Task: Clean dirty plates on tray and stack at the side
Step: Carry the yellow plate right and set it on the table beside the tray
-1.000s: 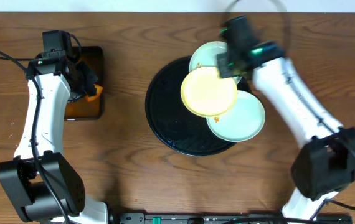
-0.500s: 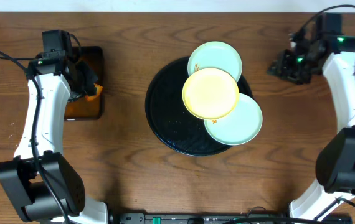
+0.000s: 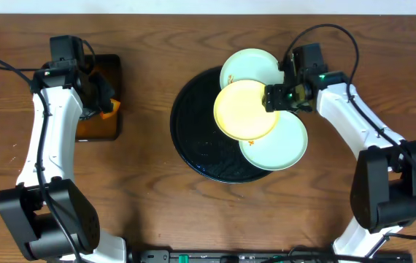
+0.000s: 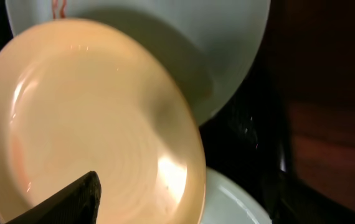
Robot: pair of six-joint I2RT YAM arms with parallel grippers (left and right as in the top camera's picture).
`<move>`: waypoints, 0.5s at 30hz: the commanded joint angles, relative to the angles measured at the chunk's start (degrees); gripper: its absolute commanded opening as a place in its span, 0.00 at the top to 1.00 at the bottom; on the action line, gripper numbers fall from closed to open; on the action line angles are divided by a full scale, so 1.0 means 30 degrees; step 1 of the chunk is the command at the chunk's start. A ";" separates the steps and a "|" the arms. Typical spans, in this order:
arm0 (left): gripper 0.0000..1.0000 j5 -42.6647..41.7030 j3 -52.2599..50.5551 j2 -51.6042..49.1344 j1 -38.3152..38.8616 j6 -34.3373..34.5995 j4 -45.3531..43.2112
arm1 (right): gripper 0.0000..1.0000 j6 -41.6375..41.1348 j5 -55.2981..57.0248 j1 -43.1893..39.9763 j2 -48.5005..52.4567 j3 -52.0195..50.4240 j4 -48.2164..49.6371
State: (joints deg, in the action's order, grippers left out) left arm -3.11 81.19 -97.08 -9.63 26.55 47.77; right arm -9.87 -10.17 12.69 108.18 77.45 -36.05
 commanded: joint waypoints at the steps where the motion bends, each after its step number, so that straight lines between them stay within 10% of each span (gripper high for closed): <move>1: 0.92 -0.0117 -0.0117 -0.0117 -0.0036 -0.0342 0.0051 | 0.19 0.0248 0.1027 0.0415 0.0590 0.0015 0.0656; 9: 0.92 -0.0117 -0.0117 -0.0117 -0.0036 -0.0342 0.0073 | 0.25 0.0233 0.1020 0.1027 0.2229 0.0015 0.1042; 15: 0.92 -0.0117 -0.0117 -0.0117 -0.0036 -0.0342 0.0073 | 0.73 0.0233 0.1027 0.1049 0.2229 0.0029 0.1341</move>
State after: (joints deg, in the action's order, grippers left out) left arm -3.11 81.17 -97.08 -9.63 26.52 47.77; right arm -9.58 -8.19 15.51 114.59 77.47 -31.88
